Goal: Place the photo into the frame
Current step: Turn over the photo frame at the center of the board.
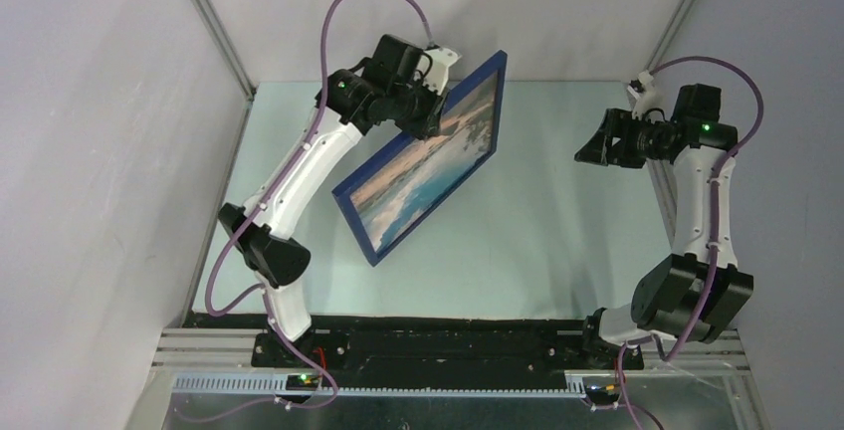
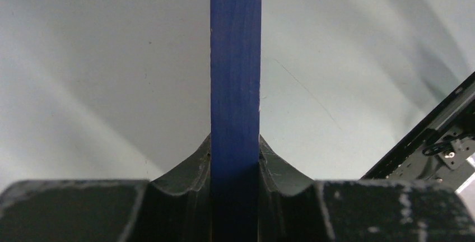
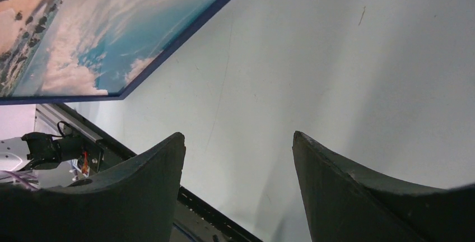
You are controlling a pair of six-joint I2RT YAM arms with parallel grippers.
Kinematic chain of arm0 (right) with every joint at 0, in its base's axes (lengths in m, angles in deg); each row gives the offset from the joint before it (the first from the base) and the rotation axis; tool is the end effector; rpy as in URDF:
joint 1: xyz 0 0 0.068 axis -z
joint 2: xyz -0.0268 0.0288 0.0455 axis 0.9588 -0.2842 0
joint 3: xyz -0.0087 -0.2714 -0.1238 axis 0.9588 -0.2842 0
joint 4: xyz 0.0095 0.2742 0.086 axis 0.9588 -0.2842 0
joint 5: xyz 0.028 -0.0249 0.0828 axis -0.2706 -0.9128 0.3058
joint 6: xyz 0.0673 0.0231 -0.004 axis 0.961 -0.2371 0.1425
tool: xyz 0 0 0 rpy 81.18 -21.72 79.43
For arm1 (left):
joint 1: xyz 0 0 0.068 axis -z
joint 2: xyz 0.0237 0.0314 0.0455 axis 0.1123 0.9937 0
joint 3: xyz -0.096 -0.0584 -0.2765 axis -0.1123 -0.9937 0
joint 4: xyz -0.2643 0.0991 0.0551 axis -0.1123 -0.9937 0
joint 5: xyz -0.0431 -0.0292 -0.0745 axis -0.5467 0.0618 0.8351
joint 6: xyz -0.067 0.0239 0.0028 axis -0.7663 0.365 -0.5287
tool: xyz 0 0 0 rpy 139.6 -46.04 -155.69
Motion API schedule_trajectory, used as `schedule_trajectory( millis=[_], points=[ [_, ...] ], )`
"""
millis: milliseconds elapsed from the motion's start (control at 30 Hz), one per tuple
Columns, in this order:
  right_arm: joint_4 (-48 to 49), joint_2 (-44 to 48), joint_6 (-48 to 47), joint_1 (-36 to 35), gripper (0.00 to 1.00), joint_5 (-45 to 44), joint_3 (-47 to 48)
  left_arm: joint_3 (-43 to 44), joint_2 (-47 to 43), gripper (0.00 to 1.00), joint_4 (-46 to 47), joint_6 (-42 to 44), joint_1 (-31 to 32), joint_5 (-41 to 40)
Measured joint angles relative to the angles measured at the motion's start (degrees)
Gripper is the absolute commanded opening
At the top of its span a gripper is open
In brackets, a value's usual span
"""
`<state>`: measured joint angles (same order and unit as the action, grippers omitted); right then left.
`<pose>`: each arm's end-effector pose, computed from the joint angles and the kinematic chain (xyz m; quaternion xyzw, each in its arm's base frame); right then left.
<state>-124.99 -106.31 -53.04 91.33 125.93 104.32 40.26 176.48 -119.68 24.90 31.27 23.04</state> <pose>0.3078 -0.0558 0.3825 -0.0780 0.8861 0.2735 0.3661 0.3318 -0.2656 0.4552 0.3425 0.8474 -0.1723 0.3672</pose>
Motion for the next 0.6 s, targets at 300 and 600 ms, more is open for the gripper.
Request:
schedule_trajectory(
  millis=[300,600],
  points=[
    [2.62,-2.40,1.51,-2.89,0.74,0.11,-3.10,0.00,0.17,0.00,0.74,-6.97,-4.52,3.82],
    [4.70,-4.52,2.38,-5.73,0.74,-0.26,-4.07,-3.56,0.17,0.00,4.28,-15.80,-10.82,12.68]
  ],
)
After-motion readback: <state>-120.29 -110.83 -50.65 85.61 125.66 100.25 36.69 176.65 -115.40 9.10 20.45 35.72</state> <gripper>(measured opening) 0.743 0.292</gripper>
